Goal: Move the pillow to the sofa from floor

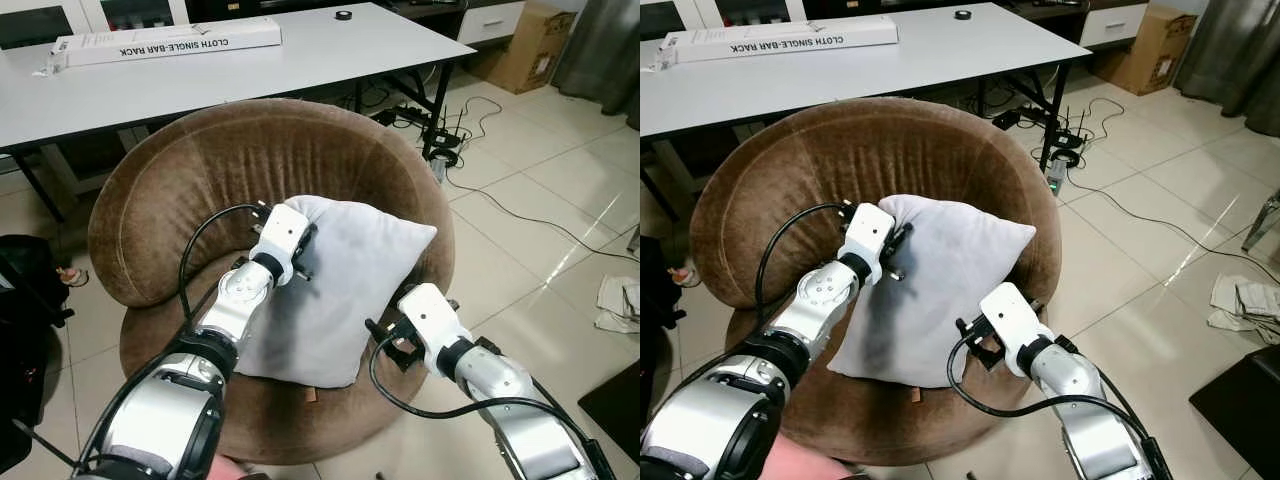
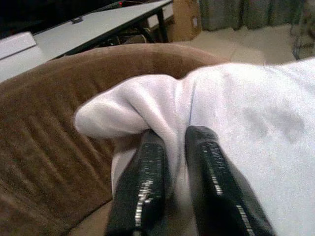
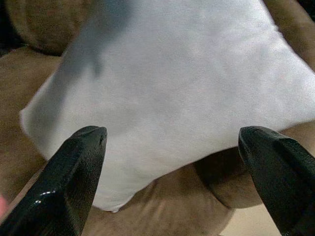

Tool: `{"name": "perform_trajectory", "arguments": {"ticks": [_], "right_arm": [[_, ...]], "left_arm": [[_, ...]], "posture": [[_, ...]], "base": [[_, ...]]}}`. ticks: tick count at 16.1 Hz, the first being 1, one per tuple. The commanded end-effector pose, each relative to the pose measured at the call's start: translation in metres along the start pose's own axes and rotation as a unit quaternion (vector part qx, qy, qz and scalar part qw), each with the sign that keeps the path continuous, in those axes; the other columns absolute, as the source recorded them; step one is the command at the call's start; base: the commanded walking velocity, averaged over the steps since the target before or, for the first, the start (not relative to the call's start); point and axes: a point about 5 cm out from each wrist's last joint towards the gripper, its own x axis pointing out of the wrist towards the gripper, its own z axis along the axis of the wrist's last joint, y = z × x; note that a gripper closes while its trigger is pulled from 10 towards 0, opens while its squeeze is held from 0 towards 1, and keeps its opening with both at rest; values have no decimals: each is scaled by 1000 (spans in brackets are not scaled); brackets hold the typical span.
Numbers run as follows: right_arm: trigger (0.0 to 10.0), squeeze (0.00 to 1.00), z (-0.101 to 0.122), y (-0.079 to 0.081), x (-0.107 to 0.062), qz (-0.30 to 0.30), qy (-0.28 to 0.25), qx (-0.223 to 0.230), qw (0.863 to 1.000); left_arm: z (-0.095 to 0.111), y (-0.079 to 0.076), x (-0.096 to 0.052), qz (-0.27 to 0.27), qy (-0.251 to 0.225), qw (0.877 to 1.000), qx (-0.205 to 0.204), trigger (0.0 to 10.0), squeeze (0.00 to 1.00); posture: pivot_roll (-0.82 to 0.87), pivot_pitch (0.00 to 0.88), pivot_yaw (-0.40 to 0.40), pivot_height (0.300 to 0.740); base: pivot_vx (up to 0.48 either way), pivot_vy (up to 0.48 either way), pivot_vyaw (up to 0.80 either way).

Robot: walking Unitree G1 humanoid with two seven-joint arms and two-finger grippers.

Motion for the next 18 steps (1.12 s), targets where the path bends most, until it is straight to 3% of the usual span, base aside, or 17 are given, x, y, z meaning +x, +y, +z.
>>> {"name": "perform_trajectory", "arguments": {"ticks": [1, 7, 9, 10, 11, 12, 14, 16, 18], "right_arm": [[10000, 0, -3, -1, 1, -13, 12, 4, 1000], [10000, 0, 1, -9, 14, -44, 13, 15, 999], [10000, 0, 4, -10, 20, -51, 6, 17, 999], [10000, 0, 5, -14, 23, -69, -3, 31, 997], [10000, 0, 5, -17, 23, -77, -8, 38, 996], [10000, 0, 3, -22, 23, -95, -11, 63, 993], [10000, 0, 0, -26, 22, -112, -10, 88, 990], [10000, 0, -8, -30, 21, -134, -3, 109, 985], [10000, 0, -12, -29, 22, -142, 0, 129, 981]], "left_arm": [[2, 3, 1, -10, 4, 1000, 23, 10000, 1000], [6, 17, -2, -13, -4, 999, 53, 10000, 1000], [7, 16, -2, -15, -21, 1000, 7, 10000, 1000], [6, 16, -4, -3, -38, 997, -62, 10000, 290], [5, 16, -6, 8, -48, 995, -87, 10000, 0], [-1, 16, -13, 29, -59, 992, -108, 10000, 0], [-8, 13, -25, 40, -66, 991, -113, 10000, 0], [-21, 1, -58, 68, -66, 989, -112, 10000, 0], [-26, -4, -77, 83, -53, 989, -106, 10000, 0]], "posture": [[-74, 0, 13, 740], [-49, 0, 5, 740], [-30, 0, 11, 740], [-27, 0, 28, 740], [-27, 0, 32, 740], [-19, 0, 42, 740], [-11, 0, 49, 740], [-1, 0, 53, 740], [16, 0, 55, 740]], "base": [[0, 0, 0], [0, 0, 0], [0, 0, 0], [0, 0, 0], [0, 0, 0], [0, 0, 0], [0, 0, 0], [0, 0, 0], [0, 0, 0]]}}
